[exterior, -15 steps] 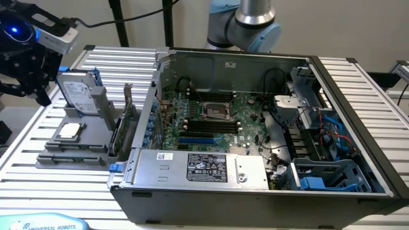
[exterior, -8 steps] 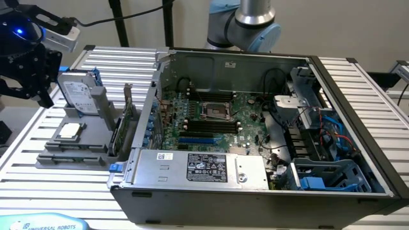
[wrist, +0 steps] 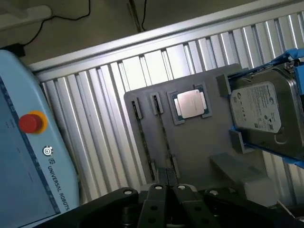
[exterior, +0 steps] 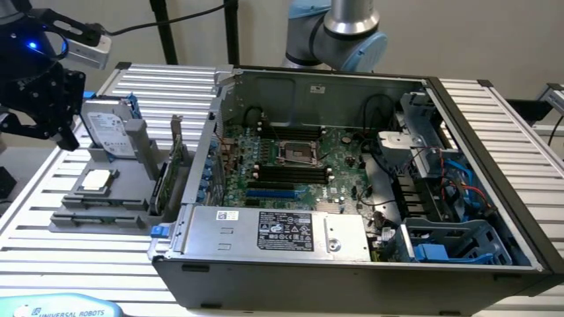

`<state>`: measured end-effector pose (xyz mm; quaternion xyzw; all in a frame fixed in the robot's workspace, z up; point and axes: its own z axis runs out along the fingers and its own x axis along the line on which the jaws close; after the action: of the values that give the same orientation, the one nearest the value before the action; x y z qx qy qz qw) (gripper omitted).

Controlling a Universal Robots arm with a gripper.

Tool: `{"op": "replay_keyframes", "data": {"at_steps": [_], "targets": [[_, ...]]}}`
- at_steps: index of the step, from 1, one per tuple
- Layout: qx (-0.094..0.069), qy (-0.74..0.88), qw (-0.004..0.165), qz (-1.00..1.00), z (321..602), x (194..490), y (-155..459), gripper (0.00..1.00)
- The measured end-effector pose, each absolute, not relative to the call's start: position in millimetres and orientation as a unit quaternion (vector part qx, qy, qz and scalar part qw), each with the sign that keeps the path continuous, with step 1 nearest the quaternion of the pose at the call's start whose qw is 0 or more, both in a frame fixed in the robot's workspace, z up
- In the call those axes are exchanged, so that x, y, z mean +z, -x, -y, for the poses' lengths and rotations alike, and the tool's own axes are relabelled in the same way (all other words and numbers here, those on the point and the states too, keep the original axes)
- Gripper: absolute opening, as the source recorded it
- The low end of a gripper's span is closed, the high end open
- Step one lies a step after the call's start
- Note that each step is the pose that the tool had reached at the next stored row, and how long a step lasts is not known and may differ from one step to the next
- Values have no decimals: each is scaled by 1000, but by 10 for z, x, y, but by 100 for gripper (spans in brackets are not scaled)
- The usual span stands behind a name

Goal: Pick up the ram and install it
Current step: 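Pick up the ram and move it above insertion slot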

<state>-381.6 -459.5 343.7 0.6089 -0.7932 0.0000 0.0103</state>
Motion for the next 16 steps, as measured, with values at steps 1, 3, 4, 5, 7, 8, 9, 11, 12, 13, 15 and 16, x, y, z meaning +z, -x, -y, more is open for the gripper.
{"op": "replay_keyframes", "data": {"at_steps": [1,3,4,5,7,8,9,11,12,13,15,16], "targets": [[-1,-612,9,791,4598,3426,3822,11],[-5,-616,5,788,4611,3407,3832,11],[-7,-617,2,787,4620,3399,3837,11],[-10,-618,0,786,4630,3391,3843,11],[-15,-619,-4,785,4668,3368,3860,11],[-16,-620,-5,785,4690,3353,3870,11],[-17,-620,-6,784,4707,3338,3878,11],[-19,-624,-7,781,4723,3307,3889,11],[-19,-628,-7,778,4725,3292,3894,11],[-20,-632,-8,775,4727,3279,3897,11],[-20,-642,-7,767,4728,3253,3899,11],[-20,-647,-7,762,4729,3240,3900,11]]}}
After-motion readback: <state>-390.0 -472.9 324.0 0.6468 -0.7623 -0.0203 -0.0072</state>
